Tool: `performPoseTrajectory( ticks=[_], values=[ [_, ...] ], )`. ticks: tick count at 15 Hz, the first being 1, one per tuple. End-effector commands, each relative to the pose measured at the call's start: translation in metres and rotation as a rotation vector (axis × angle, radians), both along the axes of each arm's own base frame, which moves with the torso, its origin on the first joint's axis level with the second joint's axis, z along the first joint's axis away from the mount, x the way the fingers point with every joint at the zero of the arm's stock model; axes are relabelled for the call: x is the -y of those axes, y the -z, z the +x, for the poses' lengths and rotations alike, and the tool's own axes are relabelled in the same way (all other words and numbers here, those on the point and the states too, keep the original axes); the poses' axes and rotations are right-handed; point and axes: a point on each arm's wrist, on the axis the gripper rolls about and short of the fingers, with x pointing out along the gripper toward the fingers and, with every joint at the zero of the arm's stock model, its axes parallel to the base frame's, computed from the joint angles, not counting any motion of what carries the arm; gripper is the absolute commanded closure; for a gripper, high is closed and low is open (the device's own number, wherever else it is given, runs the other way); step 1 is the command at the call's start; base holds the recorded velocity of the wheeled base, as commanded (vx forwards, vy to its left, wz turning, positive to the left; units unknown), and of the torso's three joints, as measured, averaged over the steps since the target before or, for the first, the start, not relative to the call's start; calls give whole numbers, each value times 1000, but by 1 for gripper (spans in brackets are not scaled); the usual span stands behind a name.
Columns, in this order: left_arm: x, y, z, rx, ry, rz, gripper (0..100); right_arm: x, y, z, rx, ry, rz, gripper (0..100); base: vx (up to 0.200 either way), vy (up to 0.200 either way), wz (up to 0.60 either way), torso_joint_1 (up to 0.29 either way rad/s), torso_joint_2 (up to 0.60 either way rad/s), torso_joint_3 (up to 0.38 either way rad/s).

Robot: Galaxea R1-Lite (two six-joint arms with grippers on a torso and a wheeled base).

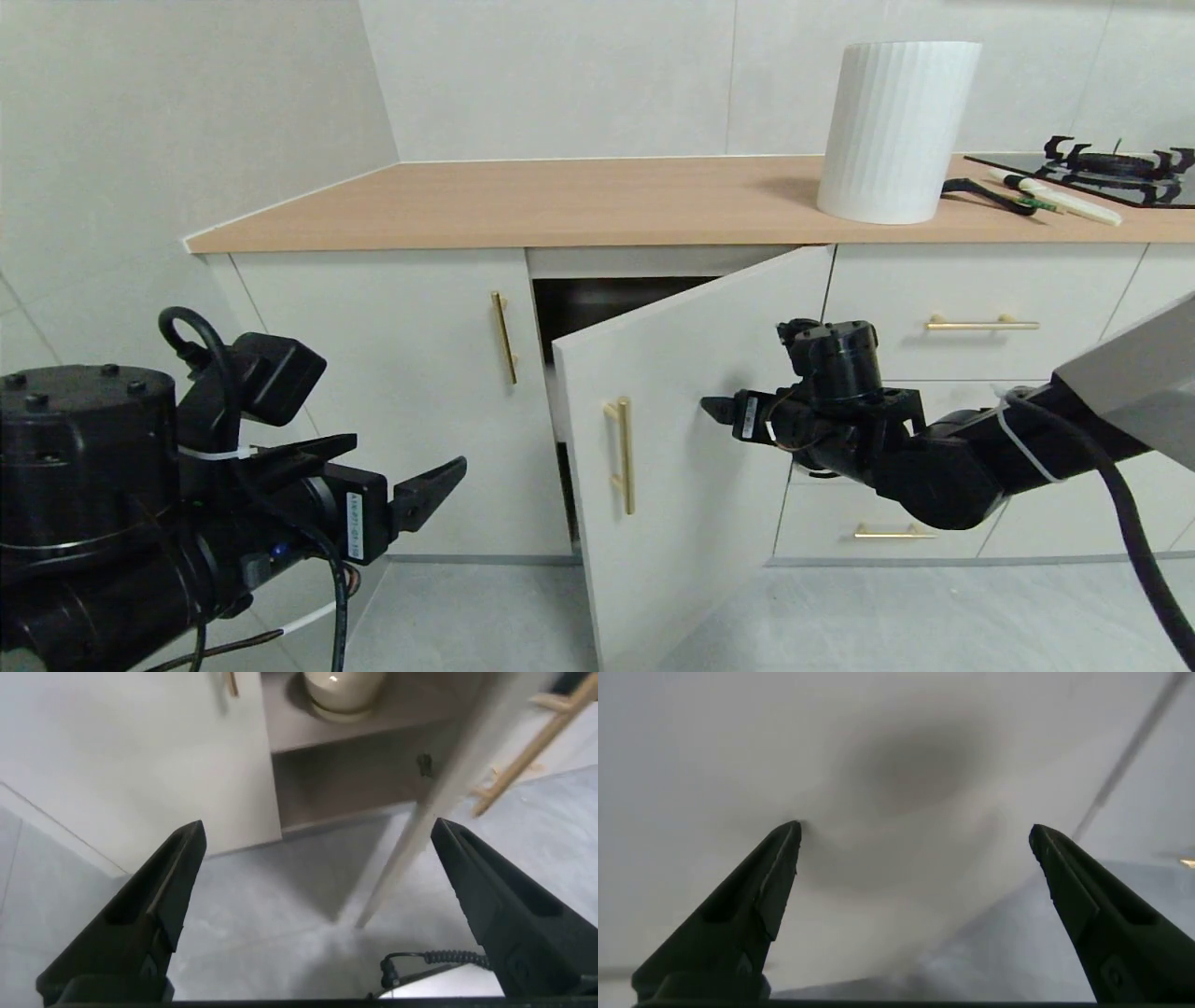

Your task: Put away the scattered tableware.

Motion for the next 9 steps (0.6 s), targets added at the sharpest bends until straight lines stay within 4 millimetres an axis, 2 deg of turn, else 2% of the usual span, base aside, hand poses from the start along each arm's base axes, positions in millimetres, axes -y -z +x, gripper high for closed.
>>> performPoseTrajectory(
  ticks=[1,6,9],
  values=[
    [0,0,0,0,-1,-1,0,-2,6,3,-9,4,-6,0,0,0,0,0,0,0],
    [-1,-3,-3,15,1,-9,0,-12,11,26,14,126,58,0,0,0,0,0,0,0],
    [-1,-2,-2,11,1,-7,0,-7,10,44,39,210,104,0,0,0,0,0,0,0]
  ],
)
